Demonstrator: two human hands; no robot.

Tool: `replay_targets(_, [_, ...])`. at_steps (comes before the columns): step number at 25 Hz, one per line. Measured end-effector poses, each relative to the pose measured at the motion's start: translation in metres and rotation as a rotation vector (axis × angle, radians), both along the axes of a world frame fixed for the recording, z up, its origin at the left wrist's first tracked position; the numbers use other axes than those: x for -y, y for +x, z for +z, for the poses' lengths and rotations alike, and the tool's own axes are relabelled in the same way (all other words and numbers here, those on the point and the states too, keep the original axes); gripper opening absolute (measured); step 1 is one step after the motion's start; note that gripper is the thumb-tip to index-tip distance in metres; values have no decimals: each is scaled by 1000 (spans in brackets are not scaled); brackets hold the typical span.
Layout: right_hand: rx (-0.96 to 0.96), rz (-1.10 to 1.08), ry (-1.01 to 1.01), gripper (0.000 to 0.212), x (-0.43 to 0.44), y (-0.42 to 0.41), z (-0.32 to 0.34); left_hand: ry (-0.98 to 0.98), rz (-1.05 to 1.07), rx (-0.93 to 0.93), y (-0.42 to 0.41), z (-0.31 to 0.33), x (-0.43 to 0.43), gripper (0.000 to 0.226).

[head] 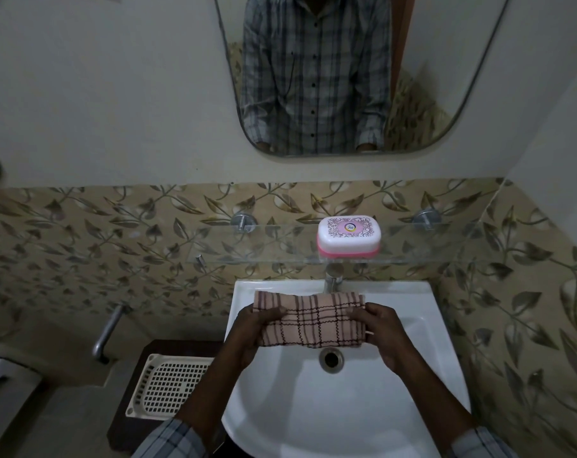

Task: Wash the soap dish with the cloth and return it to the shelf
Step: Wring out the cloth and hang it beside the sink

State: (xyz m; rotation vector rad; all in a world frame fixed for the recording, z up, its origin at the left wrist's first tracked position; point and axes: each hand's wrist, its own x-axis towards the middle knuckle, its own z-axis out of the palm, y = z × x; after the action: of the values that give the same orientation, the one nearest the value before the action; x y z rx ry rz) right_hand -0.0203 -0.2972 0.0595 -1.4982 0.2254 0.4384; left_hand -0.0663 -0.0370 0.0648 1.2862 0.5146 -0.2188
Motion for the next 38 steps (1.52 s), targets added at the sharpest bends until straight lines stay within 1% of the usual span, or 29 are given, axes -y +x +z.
replay_targets(2, [-19, -2, -21, 17, 2, 0, -2, -65, -52, -9, -4, -6, -4, 36])
replay_targets(4, [-37, -18, -49, 15, -2, -2, -4, -87, -31, -17, -9, -10, -2, 39])
replay_targets(7, [-108, -57, -79, 23, -10, -2, -9, 1, 11, 16, -10, -16, 9, 53])
replay_targets(9, [-150, -81, -90, 27, -17, -6, -10, 44, 12, 31, -10, -25, 12, 57])
replay_targets(10, [-104, -86, -129, 28, -20, -8, -9, 40, -8, 19, -10, -30, 10, 59])
replay_targets(11, [-19, -84, -208, 27, -21, -9, -10, 5, -28, 0, -11, -33, 10, 61])
replay_targets(13, [169, -64, -400, 19, -19, -12, -14, -8, -15, 24, -16, -36, 15, 57])
replay_targets(14, [236, -76, -481, 16, -19, -13, -19, 68, 29, 67, -21, -35, 19, 51])
replay_targets(15, [263, -113, -537, 18, -18, -14, -23, 183, 74, 94, -24, -34, 24, 45])
replay_targets(16, [246, -143, -564, 19, -19, -16, -25, 258, 121, 83, -26, -33, 29, 42])
replay_targets(17, [218, -167, -568, 18, -22, -18, -26, 286, 164, 54, -26, -33, 30, 41])
replay_targets(18, [184, -165, -533, 17, -23, -18, -29, 204, 173, 1, -23, -32, 27, 40])
replay_targets(19, [130, -131, -465, 14, -21, -17, -32, 58, 155, -63, -22, -31, 20, 39])
replay_targets(20, [65, -105, -359, 9, -16, -14, -35, -72, 141, -102, -21, -34, 10, 37])
replay_targets(21, [-5, -73, -232, 4, -10, -12, -35, -140, 132, -113, -20, -38, -1, 35])
replay_targets(22, [-62, -41, -145, 10, -5, -9, -34, -120, 111, -101, -20, -42, -10, 31])
replay_targets(23, [-104, -35, -108, 16, -1, -6, -34, -47, 93, -84, -21, -47, -14, 26])
replay_targets(24, [-133, -32, -124, 19, 0, -6, -36, 60, 86, -73, -23, -49, -14, 19])
replay_targets(25, [-155, -36, -159, 20, -2, -8, -39, 219, 87, -62, -26, -52, -10, 14])
replay_targets(27, [-123, -22, -247, 21, -10, -13, -56, 532, 102, -41, -33, -56, -2, 13])
replay_targets(29, [-83, 20, -375, 28, -25, -18, -74, 567, 131, -37, -40, -50, -3, 10])
replay_targets(30, [-93, 40, -398, 30, -36, -21, -77, 511, 132, -42, -46, -46, -12, 9])
replay_targets(32, [-132, 43, -304, 21, -69, -31, -56, 379, 136, -76, -53, -44, -44, 12])
replay_targets(33, [-151, 57, -248, 21, -88, -35, -43, 320, 147, -112, -57, -45, -73, 17])
replay_targets(34, [-160, 86, -219, 21, -110, -37, -38, 296, 164, -133, -63, -49, -103, 22])
replay_targets(36, [-161, 173, -167, 24, -163, -42, -33, 265, 205, -148, -77, -57, -163, 24])
replay_targets(38, [-150, 231, -175, 26, -223, -46, -51, 301, 267, -141, -84, -64, -214, 26])
